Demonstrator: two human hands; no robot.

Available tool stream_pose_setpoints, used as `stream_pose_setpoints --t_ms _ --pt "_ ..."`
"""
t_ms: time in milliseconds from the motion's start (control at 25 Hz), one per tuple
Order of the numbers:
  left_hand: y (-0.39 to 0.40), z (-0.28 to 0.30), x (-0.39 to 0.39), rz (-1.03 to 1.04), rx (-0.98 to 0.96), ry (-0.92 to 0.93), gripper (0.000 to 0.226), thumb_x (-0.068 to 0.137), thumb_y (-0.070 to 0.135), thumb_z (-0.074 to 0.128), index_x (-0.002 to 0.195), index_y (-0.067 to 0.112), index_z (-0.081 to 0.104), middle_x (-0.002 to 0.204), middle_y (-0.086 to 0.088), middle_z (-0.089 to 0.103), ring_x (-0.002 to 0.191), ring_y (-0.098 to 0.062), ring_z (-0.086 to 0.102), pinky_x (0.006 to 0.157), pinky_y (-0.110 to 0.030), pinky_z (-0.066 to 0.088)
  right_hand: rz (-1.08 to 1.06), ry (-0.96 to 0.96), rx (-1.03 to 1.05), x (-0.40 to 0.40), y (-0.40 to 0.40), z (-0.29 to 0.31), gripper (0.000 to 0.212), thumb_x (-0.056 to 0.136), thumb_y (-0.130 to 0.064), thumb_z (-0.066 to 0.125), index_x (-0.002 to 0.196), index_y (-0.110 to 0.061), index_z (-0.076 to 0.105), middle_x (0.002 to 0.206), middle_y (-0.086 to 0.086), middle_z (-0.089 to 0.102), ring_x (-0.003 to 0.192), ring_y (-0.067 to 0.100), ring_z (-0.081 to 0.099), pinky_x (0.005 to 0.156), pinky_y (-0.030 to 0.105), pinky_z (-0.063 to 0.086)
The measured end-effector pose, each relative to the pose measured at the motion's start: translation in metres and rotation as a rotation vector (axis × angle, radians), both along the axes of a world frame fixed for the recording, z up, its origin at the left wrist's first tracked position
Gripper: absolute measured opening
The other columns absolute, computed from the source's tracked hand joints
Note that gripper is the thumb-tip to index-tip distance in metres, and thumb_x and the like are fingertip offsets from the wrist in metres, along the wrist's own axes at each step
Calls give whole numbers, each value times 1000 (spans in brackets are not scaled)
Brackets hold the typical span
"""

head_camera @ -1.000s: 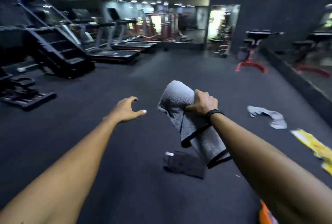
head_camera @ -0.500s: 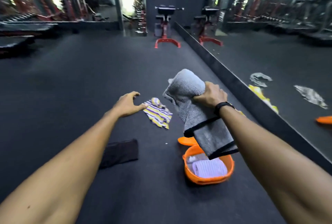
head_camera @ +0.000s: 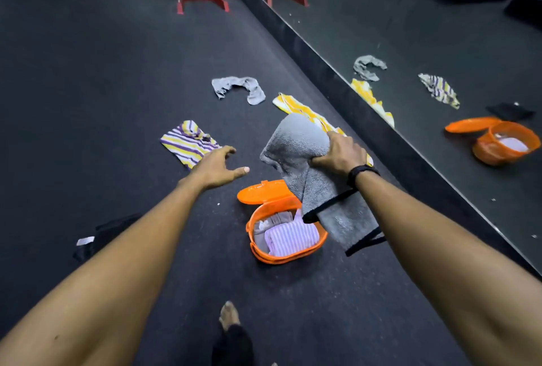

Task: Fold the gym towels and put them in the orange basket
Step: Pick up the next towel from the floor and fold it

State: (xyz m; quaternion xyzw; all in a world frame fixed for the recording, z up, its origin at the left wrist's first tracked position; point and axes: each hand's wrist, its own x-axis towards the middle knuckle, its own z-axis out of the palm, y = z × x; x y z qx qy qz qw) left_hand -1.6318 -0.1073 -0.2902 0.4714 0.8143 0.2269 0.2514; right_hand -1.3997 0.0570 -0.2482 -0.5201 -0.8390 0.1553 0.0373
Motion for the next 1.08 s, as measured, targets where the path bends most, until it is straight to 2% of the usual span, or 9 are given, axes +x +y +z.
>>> stream_pose_setpoints --t_ms 200,360,520,760,960,1000,1080 --pt "63 -88 -31 -71 -141 -26 77 76 54 71 137 14 46 137 -11 52 124 -25 51 101 -43 44 -12 -103 -99 -24 53 -88 60 70 -46 75 122 -25 52 124 10 62 114 33 57 80 37 42" --pt "117 -163 -47 -153 -241 5 78 78 53 70 140 14 43 140 -13 49 129 -29 47 103 -42 41 37 -228 -235 -44 92 -176 53 73 -38 75 119 -25 52 123 12 62 113 34 57 82 38 44" --pt "152 -252 -48 -247 -347 63 76 80 55 65 143 22 37 143 -8 43 131 -30 42 103 -45 40 124 -325 -300 -61 123 -278 57 77 -34 72 129 -29 49 128 9 60 118 32 56 90 40 45" --pt "185 -415 -35 -277 -439 66 84 80 59 63 147 26 26 145 -4 37 133 -27 37 103 -42 36 402 -483 -417 -87 165 -466 62 81 -35 69 137 -28 44 134 8 55 123 31 51 93 40 44" --pt "206 -556 -12 -234 -378 105 86 80 59 61 149 24 22 153 -3 26 139 -25 26 110 -41 30 717 -582 -542 -129 197 -627 64 72 -34 79 130 -29 53 132 7 59 122 30 53 99 41 44" --pt "210 -580 -7 -233 -389 92 86 81 59 60 149 23 21 154 -4 23 141 -25 23 112 -41 27 772 -568 -536 -137 202 -649 61 72 -35 78 128 -30 55 130 7 60 121 30 53 98 41 43" --pt "214 -618 2 -249 -458 78 90 83 61 56 152 21 14 158 -8 15 145 -26 14 117 -41 18 790 -466 -364 -136 210 -679 56 80 -37 69 132 -30 51 133 8 56 122 33 48 101 42 38"
